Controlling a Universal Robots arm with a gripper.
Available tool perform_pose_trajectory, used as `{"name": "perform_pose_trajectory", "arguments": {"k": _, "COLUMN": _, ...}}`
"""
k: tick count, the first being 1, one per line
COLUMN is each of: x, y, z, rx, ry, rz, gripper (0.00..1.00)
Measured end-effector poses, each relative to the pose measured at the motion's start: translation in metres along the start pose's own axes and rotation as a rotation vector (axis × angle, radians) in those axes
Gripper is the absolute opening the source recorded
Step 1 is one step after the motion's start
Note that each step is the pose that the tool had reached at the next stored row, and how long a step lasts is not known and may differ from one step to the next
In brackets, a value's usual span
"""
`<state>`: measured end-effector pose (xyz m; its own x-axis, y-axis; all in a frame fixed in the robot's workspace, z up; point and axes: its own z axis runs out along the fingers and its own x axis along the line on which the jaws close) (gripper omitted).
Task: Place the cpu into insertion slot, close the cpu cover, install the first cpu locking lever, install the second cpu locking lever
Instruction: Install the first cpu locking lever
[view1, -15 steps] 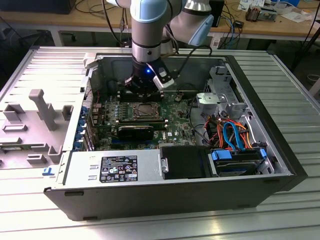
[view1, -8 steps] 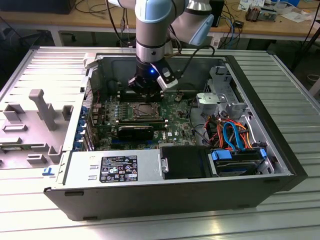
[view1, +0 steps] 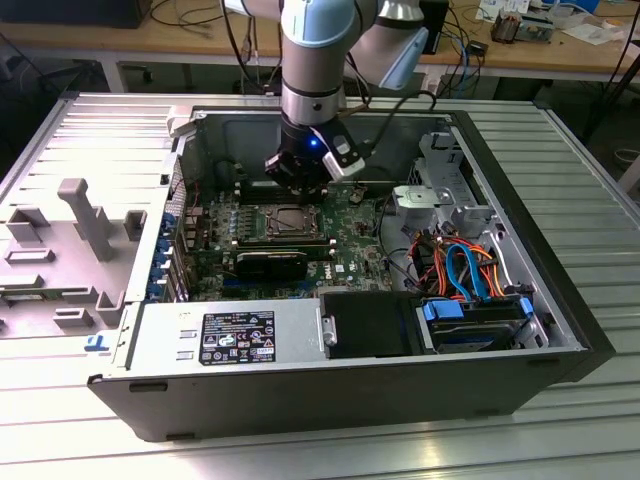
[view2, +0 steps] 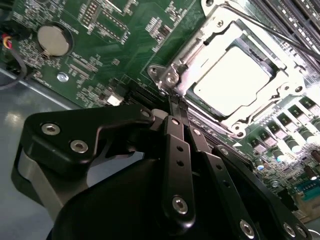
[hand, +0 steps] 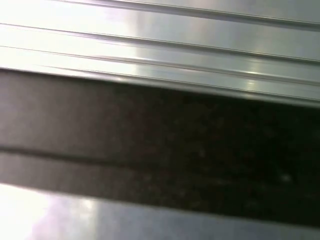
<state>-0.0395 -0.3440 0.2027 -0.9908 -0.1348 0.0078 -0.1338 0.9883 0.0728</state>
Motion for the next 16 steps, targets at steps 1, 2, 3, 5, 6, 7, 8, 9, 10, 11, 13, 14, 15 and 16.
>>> {"name": "perform_pose_trajectory", "arguments": {"k": 1, "x": -0.0010, "y": -0.0001, "z": 0.0000, "rx": -0.0009, "ry": -0.0001, "rz": 0.000, "gripper": 0.11}}
{"name": "perform_pose_trajectory", "arguments": {"k": 2, "x": -0.0012, "y": -0.0001, "z": 0.0001, "rx": -0.0023, "ry": -0.0002, "rz": 0.000, "gripper": 0.11}}
{"name": "perform_pose_trajectory", "arguments": {"k": 3, "x": -0.0012, "y": -0.0001, "z": 0.0002, "rx": -0.0036, "ry": -0.0004, "rz": 0.000, "gripper": 0.11}}
{"name": "perform_pose_trajectory", "arguments": {"k": 5, "x": -0.0013, "y": 0.0001, "z": 0.0006, "rx": -0.0086, "ry": -0.0009, "rz": 0.000, "gripper": 0.11}}
{"name": "perform_pose_trajectory", "arguments": {"k": 6, "x": -0.0014, "y": 0.0007, "z": 0.0009, "rx": -0.0138, "ry": -0.0018, "rz": 0.000, "gripper": 0.11}}
{"name": "perform_pose_trajectory", "arguments": {"k": 7, "x": -0.0015, "y": 0.0010, "z": 0.0010, "rx": -0.0161, "ry": -0.0022, "rz": 0.000, "gripper": 0.11}}
{"name": "perform_pose_trajectory", "arguments": {"k": 8, "x": -0.0015, "y": 0.0010, "z": 0.0010, "rx": -0.0169, "ry": -0.0023, "rz": 0.000, "gripper": 0.11}}
{"name": "perform_pose_trajectory", "arguments": {"k": 9, "x": -0.0014, "y": 0.0010, "z": 0.0009, "rx": -0.0183, "ry": -0.0025, "rz": 0.000, "gripper": 0.11}}
{"name": "perform_pose_trajectory", "arguments": {"k": 10, "x": -0.0014, "y": 0.0010, "z": 0.0010, "rx": -0.0194, "ry": -0.0027, "rz": 0.000, "gripper": 0.11}}
{"name": "perform_pose_trajectory", "arguments": {"k": 11, "x": -0.0015, "y": 0.0011, "z": 0.0009, "rx": -0.0197, "ry": -0.0027, "rz": 0.000, "gripper": 0.11}}
{"name": "perform_pose_trajectory", "arguments": {"k": 13, "x": -0.0015, "y": 0.0013, "z": -0.0012, "rx": -0.0204, "ry": -0.0032, "rz": 0.000, "gripper": 0.11}}
{"name": "perform_pose_trajectory", "arguments": {"k": 14, "x": -0.0015, "y": 0.0014, "z": -0.0032, "rx": -0.0198, "ry": -0.0029, "rz": 0.000, "gripper": 0.11}}
{"name": "perform_pose_trajectory", "arguments": {"k": 15, "x": -0.0014, "y": 0.0016, "z": -0.0069, "rx": -0.0195, "ry": -0.0026, "rz": 0.000, "gripper": 0.11}}
{"name": "perform_pose_trajectory", "arguments": {"k": 16, "x": -0.0014, "y": 0.0018, "z": -0.0101, "rx": -0.0195, "ry": -0.0026, "rz": 0.000, "gripper": 0.11}}
